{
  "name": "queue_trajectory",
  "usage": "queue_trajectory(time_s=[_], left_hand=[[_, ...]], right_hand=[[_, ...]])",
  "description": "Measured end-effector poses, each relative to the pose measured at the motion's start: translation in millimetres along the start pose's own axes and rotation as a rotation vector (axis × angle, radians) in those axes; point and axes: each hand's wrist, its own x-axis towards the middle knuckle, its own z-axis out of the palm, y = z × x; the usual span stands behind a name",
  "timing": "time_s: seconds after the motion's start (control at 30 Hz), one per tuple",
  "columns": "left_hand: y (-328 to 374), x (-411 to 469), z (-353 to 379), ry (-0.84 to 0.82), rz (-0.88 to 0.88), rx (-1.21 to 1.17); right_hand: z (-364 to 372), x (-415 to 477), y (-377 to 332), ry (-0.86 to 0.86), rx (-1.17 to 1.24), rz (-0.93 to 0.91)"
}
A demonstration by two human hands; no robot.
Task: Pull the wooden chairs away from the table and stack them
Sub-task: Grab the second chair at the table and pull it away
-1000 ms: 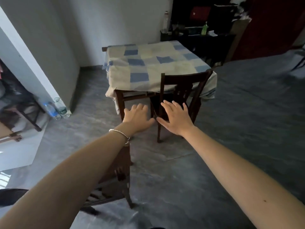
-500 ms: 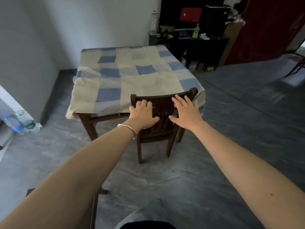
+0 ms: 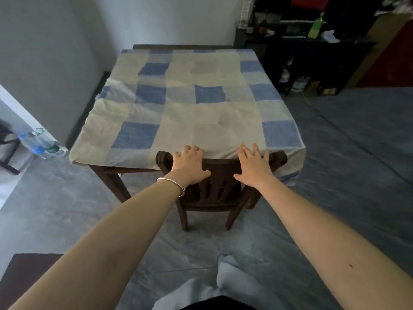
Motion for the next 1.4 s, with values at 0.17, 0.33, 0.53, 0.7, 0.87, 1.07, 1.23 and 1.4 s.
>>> queue_trajectory(time_s=[0.17,0.33,0.53,0.7,0.87,1.07,1.23,1.4], left_hand=[[15,29,25,-0.102,-0.049,0.02],[17,38,34,-0.148,-0.083,0.032],[10,39,39,-0.065,-0.048,0.109],[2,31,42,-0.027,0.002,0.128],[-8,-1,43,-0.012,0.03,0.151],[-9,-67,40,0.038,0.022,0.097],[-16,-162,45,0.074,-0.03,0.036],[-17,-266,51,0.106,-0.057,-0.006]], right_hand=[[20,23,19,-0.095,-0.032,-0.095],[28,32,28,-0.012,-0.046,-0.17],[31,32,21,0.05,-0.019,-0.125],[32,20,14,0.111,-0.007,-0.117],[31,-11,-3,0.142,0.015,-0.121],[21,-66,-26,0.172,0.03,-0.189],[12,-141,-60,0.233,0.003,-0.289],[18,-223,-98,0.259,0.005,-0.342]])
